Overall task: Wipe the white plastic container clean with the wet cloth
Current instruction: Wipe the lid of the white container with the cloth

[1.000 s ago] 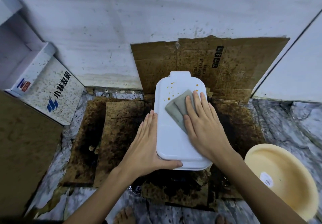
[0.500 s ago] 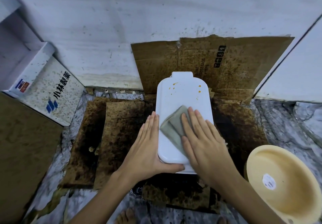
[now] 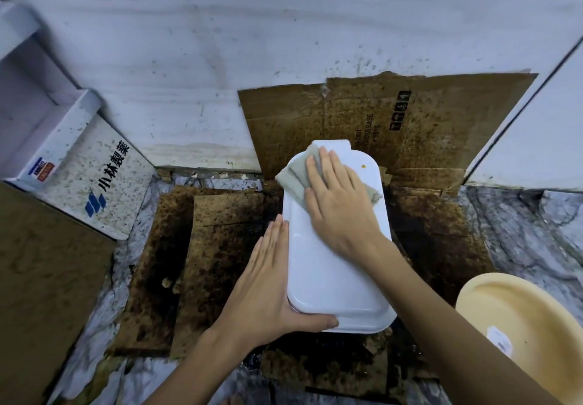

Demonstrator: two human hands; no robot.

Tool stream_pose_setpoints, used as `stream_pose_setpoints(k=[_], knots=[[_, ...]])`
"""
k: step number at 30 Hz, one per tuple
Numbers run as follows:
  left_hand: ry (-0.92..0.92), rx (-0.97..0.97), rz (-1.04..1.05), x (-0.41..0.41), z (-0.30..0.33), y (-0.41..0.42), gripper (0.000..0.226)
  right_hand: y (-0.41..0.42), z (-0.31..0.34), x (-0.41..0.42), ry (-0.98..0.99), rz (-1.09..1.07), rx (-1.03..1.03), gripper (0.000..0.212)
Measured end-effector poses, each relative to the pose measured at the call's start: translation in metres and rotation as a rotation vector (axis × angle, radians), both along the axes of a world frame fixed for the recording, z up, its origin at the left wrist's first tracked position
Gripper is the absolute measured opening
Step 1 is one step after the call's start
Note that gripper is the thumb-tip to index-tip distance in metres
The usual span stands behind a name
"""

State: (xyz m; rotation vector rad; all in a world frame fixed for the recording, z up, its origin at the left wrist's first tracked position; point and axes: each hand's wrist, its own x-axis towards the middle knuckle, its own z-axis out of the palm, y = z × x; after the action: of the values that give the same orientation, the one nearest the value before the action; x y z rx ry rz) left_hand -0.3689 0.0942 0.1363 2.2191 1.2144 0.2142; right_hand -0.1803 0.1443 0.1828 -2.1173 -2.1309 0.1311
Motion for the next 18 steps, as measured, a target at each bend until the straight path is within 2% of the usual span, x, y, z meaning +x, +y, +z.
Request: stream_pose_setpoints(k=[4,8,14,18], knots=[[0.002,0.016,0.0,0.002,0.001,0.001,0.161,-0.043,-0.004,-0.011,-0.024,0.108,-0.04,0.067],[0.022,0.02,0.002,0.002,0.002,0.0,0.164,-0.066,-0.001,0.011,-0.043,0.042,-0.076,0.063],[0.039,0.01,-0.006,0.003,0.007,0.005,0.166,-0.03,0.006,0.041,0.098,-0.187,-0.041,0.064],[0.042,0.024,-0.006,0.003,0.01,0.007,0.166,0.009,0.002,0.043,0.143,-0.224,-0.016,0.063]])
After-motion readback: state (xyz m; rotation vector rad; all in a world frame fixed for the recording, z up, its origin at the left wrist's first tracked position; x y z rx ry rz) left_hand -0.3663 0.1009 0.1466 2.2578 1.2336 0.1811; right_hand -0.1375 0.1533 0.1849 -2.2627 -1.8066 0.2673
